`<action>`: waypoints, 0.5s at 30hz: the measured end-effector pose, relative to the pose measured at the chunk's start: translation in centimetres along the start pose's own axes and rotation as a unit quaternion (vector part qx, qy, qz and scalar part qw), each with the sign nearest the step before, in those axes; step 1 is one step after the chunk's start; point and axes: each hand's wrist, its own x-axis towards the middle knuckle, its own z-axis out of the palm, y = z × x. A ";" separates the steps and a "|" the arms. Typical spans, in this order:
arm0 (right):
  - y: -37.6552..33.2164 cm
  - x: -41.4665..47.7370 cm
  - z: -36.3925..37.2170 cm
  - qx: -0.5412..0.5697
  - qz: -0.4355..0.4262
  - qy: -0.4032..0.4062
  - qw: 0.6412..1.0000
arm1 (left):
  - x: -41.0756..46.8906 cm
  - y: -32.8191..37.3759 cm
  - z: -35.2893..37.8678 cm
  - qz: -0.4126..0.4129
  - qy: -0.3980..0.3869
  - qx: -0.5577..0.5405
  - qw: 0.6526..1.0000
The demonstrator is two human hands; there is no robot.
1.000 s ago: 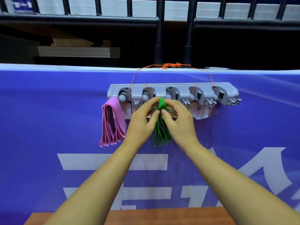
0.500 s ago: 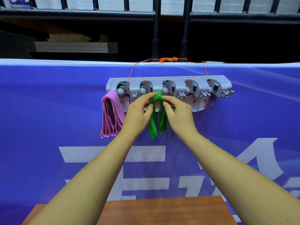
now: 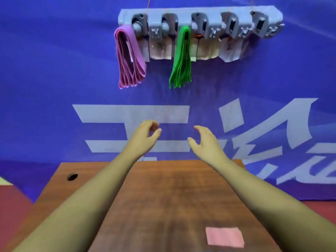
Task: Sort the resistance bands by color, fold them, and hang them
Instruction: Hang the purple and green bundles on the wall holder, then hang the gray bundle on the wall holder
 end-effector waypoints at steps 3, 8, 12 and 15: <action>3.4 -3.7 4.8 -0.012 0.043 -0.057 0.997 | -5.2 -4.9 2.2 -0.067 -0.054 0.046 0.995; 7.0 -10.2 11.8 -0.012 0.092 -0.135 0.986 | -14.6 -12.2 5.2 -0.183 -0.140 0.083 0.970; 9.0 -15.5 17.1 -0.028 0.114 -0.210 0.971 | -21.3 -16.0 7.2 -0.240 -0.202 0.071 0.947; 9.4 -18.9 20.3 -0.054 0.118 -0.281 0.951 | -25.2 -17.9 8.1 -0.275 -0.233 0.055 0.931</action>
